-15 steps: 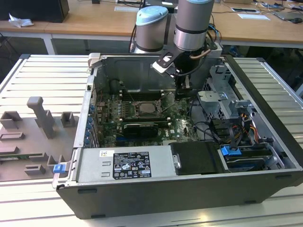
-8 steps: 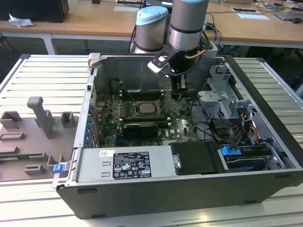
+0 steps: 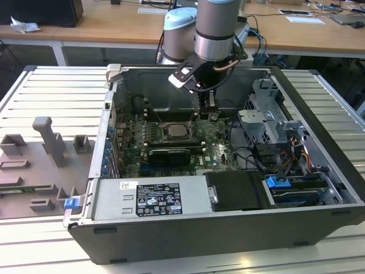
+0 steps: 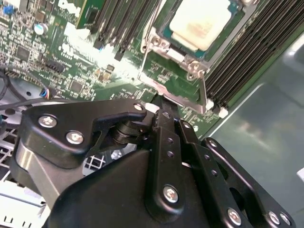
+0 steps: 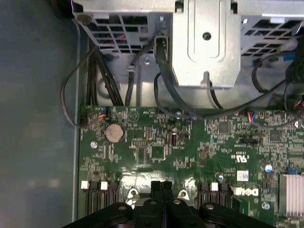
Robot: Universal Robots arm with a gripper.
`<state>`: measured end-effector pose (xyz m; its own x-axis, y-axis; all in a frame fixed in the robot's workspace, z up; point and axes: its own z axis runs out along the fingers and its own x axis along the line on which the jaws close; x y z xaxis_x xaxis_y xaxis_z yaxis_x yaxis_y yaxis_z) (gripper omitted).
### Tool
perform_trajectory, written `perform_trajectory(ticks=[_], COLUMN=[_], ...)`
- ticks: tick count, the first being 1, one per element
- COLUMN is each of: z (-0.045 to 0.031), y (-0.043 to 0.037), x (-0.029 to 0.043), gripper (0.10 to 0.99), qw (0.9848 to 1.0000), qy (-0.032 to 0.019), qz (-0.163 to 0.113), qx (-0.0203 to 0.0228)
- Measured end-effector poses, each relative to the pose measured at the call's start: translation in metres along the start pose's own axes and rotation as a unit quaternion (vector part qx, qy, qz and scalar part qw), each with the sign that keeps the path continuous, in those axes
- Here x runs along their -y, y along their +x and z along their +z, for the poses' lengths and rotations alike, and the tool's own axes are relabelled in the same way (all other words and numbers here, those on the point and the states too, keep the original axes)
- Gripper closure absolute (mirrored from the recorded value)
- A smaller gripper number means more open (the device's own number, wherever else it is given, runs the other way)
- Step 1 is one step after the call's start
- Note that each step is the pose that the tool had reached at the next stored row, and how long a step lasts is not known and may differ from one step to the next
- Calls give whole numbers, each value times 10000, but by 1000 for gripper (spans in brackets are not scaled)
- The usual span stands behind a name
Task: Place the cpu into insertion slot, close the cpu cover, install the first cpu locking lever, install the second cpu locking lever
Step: 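Close the cpu cover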
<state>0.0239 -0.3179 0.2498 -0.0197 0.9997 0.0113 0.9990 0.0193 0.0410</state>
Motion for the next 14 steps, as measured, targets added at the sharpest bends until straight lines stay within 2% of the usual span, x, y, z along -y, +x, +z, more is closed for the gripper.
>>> perform_trajectory(ticks=[6,9,14], z=[16,42,104], y=[1,2,4], x=[84,127,270], gripper=[980,980,980], qw=[10000,10000,10000], qy=[-1,-24,-29], qz=[0,0,0], qx=[0,0,0])
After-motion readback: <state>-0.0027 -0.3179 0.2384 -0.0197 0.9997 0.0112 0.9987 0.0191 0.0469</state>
